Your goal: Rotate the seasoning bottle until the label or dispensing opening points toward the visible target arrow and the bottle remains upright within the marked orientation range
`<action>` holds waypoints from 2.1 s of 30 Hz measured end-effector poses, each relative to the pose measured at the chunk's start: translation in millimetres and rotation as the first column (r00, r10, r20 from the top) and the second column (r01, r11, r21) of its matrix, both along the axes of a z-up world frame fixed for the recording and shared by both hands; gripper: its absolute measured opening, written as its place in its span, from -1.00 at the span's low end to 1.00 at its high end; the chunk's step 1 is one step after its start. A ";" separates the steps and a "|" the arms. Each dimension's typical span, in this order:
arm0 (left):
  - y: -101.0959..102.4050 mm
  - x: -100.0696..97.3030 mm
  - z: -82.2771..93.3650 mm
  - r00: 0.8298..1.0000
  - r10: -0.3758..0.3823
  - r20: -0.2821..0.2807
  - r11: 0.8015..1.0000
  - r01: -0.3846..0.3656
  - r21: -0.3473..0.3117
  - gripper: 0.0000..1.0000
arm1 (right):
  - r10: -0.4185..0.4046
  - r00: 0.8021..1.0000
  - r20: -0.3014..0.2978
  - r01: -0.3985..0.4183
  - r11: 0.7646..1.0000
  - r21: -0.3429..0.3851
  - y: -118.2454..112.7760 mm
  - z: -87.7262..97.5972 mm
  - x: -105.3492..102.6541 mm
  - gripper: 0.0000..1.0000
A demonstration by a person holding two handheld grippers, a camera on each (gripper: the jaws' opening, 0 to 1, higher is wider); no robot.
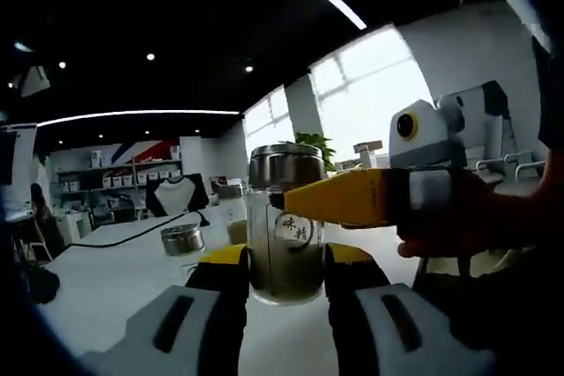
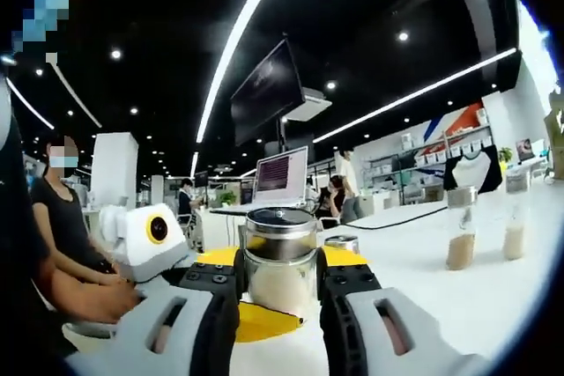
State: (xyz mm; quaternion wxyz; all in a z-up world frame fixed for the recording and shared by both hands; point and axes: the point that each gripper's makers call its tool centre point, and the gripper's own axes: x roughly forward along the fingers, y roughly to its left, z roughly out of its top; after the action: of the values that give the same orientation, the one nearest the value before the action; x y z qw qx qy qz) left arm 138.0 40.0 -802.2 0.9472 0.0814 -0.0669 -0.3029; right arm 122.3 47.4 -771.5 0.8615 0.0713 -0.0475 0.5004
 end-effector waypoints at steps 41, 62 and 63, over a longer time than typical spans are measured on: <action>-5.2 0.7 -7.6 0.997 -0.062 -0.054 0.996 0.059 -0.062 -0.28 | -0.007 1.000 -0.003 0.006 0.996 -0.086 6.6 -5.9 8.4 -0.38; 1.6 7.6 -20.5 0.982 -0.058 -0.180 0.995 0.043 -0.089 0.56 | -0.033 0.999 0.024 0.037 0.984 -0.176 -33.9 -8.8 80.0 -0.38; 1.6 7.8 -20.4 0.982 -0.057 -0.180 0.995 0.042 -0.089 0.58 | -0.030 0.999 0.019 0.033 0.983 -0.179 -33.9 -9.9 81.9 -0.38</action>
State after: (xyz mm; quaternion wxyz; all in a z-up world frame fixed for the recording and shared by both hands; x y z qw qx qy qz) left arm 145.8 41.6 -822.6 0.9441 0.0114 0.0055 -0.3293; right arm 204.2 13.4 -781.4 0.8718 -0.0115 -0.0104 0.4896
